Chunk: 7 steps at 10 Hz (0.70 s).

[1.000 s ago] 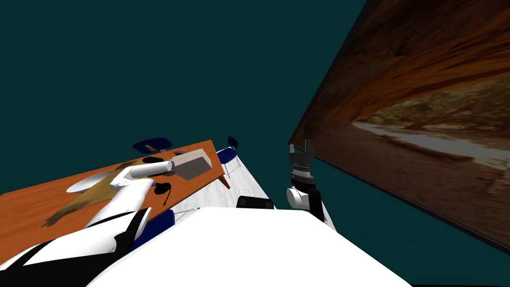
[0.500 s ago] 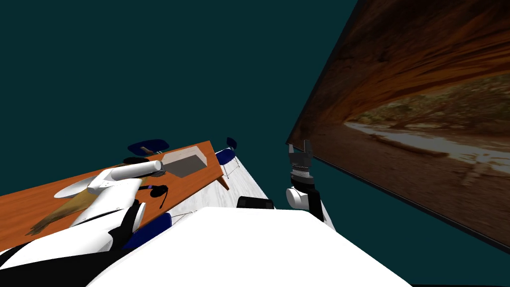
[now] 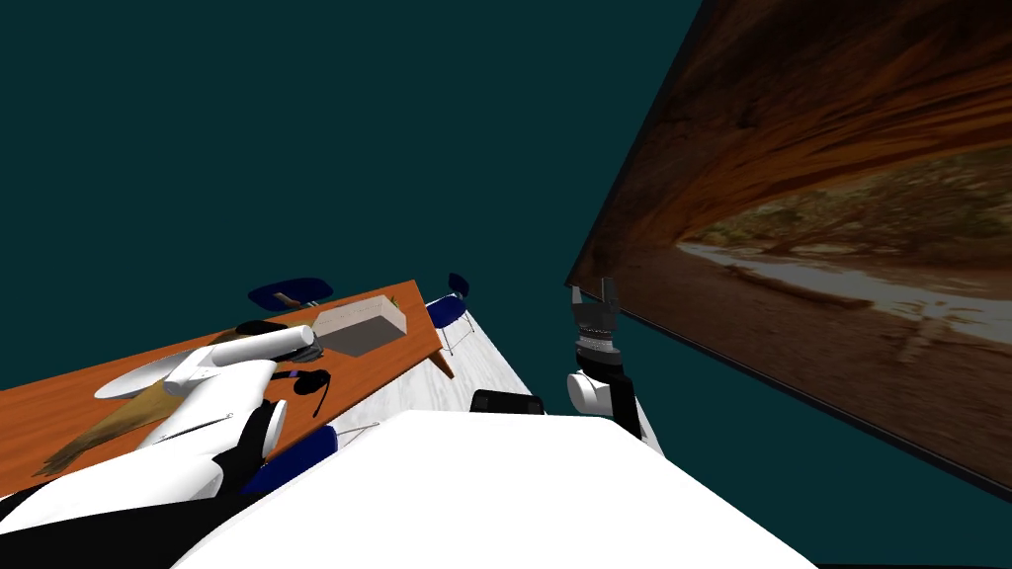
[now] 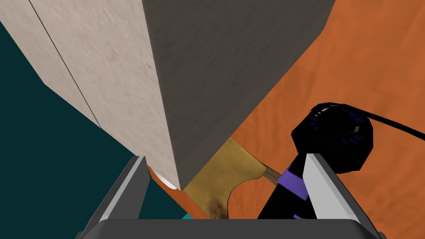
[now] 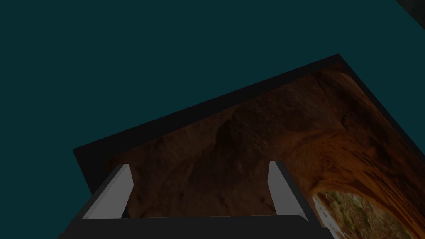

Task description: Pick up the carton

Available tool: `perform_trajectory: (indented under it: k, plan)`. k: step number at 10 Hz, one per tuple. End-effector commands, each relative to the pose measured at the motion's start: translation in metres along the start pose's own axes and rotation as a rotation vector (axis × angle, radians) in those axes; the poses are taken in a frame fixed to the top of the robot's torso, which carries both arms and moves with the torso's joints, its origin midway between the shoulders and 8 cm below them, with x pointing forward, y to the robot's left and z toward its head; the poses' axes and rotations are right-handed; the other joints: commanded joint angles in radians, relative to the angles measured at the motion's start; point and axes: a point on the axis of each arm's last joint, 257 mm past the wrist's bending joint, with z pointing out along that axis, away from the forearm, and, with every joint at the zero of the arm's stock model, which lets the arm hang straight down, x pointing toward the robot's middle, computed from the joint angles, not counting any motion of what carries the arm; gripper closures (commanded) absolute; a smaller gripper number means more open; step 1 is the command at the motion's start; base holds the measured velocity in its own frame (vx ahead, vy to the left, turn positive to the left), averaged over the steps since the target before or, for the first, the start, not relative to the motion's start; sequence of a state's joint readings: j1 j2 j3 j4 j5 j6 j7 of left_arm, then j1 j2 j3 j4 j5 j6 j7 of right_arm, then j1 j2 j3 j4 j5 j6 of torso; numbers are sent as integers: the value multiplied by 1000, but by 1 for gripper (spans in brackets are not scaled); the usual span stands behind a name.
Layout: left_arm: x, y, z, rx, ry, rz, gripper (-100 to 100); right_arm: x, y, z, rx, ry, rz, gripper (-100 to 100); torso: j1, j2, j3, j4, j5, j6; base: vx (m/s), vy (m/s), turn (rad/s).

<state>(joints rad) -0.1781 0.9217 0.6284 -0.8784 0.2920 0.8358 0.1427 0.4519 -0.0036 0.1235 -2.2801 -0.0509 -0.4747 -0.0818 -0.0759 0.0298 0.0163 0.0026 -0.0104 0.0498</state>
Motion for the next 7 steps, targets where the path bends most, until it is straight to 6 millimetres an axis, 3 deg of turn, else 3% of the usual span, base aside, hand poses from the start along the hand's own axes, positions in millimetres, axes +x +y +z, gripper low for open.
perform_trajectory:
  k: [1, 2, 3, 6, 7]
  plan:
    - [-4, 11, 2, -22, -7, -2, -100, 0, 0, 0, 0, 0, 0, 0, 0, 0, 0, 0, 0, 0, 19, -22, -66]
    - [-4, 11, 2, -22, -7, -2, -100, 1, 0, 0, 1, 1, 1, 0, -1, -3, -2, -1, 3, 4, 3, -4, -11]
    - [0, 36, 14, -42, -6, -6, -100, 1, 0, 0, 1, 1, 2, 0, -1, -4, -3, -2, 4, 5, 44, 98, 75]
    - [5, 66, 24, -70, -4, -8, -100, 1, 0, 0, 1, 1, 1, 0, 27, -11, -8, -6, 17, 2, 62, 165, 47]
    - [9, 87, 31, -89, -2, -9, -100, 1, 0, 0, 1, 1, 1, 0, 33, -13, -10, -7, 20, 2, 69, 160, 55]
